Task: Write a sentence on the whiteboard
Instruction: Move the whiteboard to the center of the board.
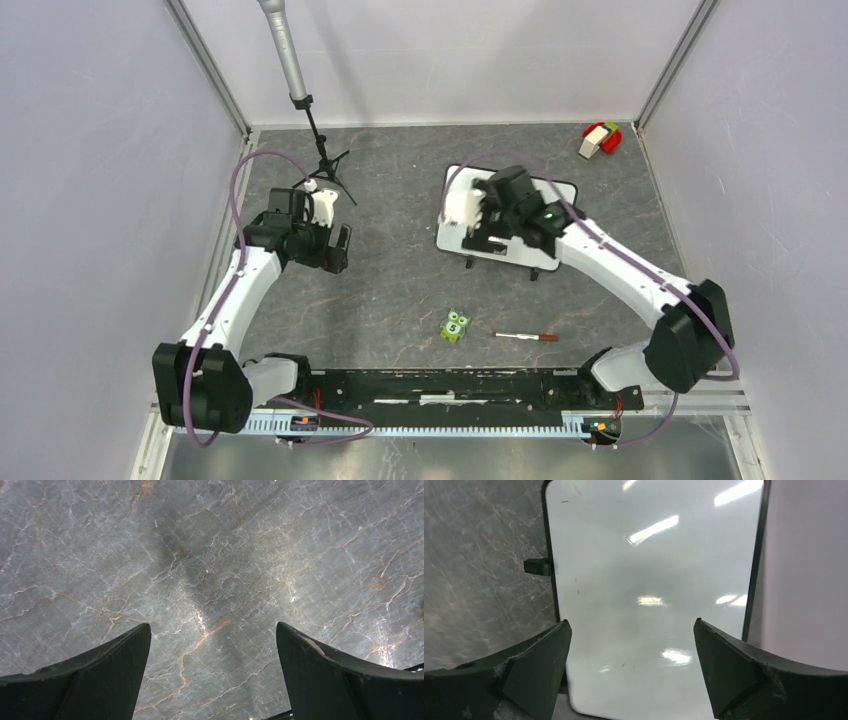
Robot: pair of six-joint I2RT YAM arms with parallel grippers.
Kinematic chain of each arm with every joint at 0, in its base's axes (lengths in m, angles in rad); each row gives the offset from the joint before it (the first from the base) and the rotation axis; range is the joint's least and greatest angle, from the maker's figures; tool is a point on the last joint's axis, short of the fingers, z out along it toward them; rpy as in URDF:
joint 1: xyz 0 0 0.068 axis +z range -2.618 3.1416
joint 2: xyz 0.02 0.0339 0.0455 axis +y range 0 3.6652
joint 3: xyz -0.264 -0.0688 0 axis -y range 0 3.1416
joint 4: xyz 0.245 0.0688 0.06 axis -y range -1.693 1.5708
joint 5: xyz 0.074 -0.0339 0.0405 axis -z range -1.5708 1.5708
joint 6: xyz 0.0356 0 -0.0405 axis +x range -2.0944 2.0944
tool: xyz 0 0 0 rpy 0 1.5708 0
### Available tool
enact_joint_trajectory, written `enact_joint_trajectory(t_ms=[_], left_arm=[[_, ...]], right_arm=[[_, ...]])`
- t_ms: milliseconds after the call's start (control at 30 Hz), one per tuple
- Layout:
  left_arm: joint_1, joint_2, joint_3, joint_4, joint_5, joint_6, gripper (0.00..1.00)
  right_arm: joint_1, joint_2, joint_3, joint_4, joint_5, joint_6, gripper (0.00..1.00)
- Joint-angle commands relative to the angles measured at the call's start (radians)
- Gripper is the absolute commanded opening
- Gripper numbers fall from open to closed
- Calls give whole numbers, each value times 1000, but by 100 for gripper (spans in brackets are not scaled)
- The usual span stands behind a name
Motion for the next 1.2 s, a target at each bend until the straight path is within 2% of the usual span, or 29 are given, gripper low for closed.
enact_joint_trajectory(t_ms=[0, 67, 133, 267, 367, 433, 500, 633, 1067, 1167], left_arm=[[4, -65, 24, 48, -13, -69, 100], [5, -94, 14, 63, -19, -80, 100], [5, -119, 1, 80, -30, -95, 100], [6, -115, -12, 102, -25, -144, 100], [5, -119, -20, 116, -31, -172, 100], [7, -140, -38, 148, -47, -181, 100], [8, -158, -52, 170, -53, -210, 100], [8, -162, -65, 178, -37, -221, 100], [8, -163, -76, 177, -25, -213, 100], [8, -173, -83, 176, -15, -203, 100]], right_arm=[[-120, -71, 41, -102, -142, 567, 98], [-180, -92, 0, -161, -242, 686, 98], [-211, -136, -87, -153, -232, 796, 98], [-222, -224, -220, -103, -84, 998, 96], [-225, -296, -287, -54, 30, 1075, 95], [-235, -336, -344, -27, 109, 1121, 92], [-255, -365, -414, -4, 150, 1173, 85], [-295, -382, -511, 52, 163, 1225, 72], [-301, -232, -487, 149, 181, 1255, 62], [-300, -187, -473, 168, 171, 1247, 51]])
